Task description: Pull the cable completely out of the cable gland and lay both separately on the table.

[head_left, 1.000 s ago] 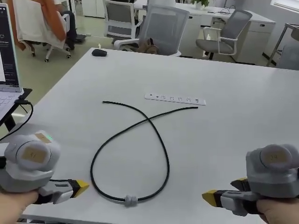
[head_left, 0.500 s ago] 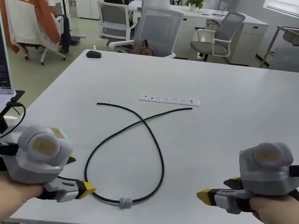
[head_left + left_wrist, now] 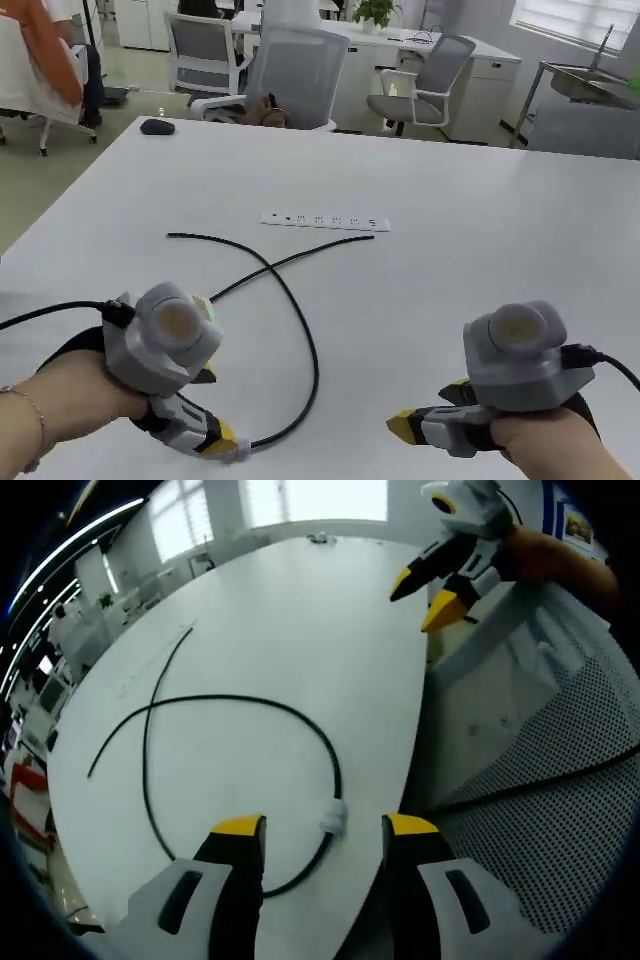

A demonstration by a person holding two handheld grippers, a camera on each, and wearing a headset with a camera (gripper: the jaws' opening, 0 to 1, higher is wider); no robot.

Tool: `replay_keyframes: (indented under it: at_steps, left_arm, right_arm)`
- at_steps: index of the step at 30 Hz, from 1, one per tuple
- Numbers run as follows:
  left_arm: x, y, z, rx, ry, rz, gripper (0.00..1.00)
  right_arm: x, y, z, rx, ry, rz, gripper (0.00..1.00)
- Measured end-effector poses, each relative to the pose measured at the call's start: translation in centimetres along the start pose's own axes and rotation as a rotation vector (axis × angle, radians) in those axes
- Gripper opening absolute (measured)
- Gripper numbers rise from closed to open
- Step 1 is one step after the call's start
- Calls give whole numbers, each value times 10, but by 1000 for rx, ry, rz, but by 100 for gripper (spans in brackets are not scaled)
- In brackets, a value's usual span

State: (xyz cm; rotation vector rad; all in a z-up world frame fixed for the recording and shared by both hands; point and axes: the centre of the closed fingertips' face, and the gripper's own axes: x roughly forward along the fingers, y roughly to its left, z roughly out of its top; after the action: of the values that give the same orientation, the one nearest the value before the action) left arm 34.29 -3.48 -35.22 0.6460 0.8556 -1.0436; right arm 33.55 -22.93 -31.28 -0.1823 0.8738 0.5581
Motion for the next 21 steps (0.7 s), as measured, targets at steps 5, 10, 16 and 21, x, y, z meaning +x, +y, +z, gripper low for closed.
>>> replay_keyframes:
  at_steps: [5,10,16,21]
  left_arm:
    - [28,-7,-7,61,41,-59,38]
    - [46,-8,-21,139,108,-74,27]
    - [57,-12,-23,130,115,-91,29]
    - [59,-11,-24,181,121,-71,20]
  right_arm:
    - [1,2,0,-8,4,8,49]
    - [0,0,1,-26,4,1,46]
    - [1,1,0,-29,11,6,45]
    - [1,1,0,-31,13,5,45]
